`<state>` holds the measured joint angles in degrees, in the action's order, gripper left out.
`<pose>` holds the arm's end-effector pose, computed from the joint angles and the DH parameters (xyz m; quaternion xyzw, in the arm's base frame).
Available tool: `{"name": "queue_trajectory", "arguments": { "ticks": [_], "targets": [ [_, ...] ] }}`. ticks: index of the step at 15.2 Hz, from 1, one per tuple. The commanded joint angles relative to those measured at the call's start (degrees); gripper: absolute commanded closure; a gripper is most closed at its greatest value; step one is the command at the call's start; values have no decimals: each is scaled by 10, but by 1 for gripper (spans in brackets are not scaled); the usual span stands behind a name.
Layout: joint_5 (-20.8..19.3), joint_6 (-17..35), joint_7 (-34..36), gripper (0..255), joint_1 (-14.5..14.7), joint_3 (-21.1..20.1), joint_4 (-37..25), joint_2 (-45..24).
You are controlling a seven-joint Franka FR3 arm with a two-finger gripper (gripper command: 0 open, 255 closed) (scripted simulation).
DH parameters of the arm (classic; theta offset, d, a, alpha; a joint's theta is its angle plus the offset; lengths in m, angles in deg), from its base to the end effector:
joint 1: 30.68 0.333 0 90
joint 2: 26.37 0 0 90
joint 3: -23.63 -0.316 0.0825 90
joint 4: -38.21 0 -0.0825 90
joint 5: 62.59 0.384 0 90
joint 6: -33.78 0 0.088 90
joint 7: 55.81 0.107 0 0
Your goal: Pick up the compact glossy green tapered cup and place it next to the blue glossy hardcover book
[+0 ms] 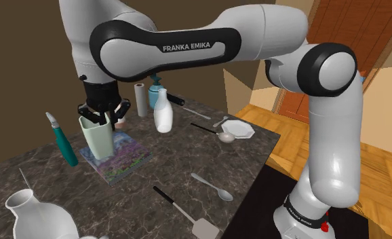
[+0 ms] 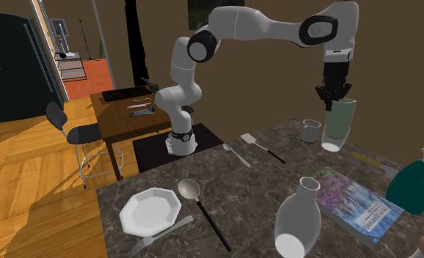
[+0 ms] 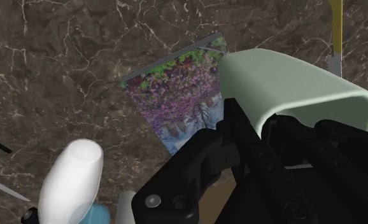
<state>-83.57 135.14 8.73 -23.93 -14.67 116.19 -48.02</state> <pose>0.5411 0.3906 0.5523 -0.9824 0.1661 -0.0856 0.0053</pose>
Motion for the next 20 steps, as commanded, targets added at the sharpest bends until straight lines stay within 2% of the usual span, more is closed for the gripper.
{"name": "queue_trajectory", "arguments": {
  "ticks": [1,20],
  "targets": [
    [0,16,3,255,-3,0,17,1],
    [-21,152,34,255,-16,11,147,-12]
  ]
}}
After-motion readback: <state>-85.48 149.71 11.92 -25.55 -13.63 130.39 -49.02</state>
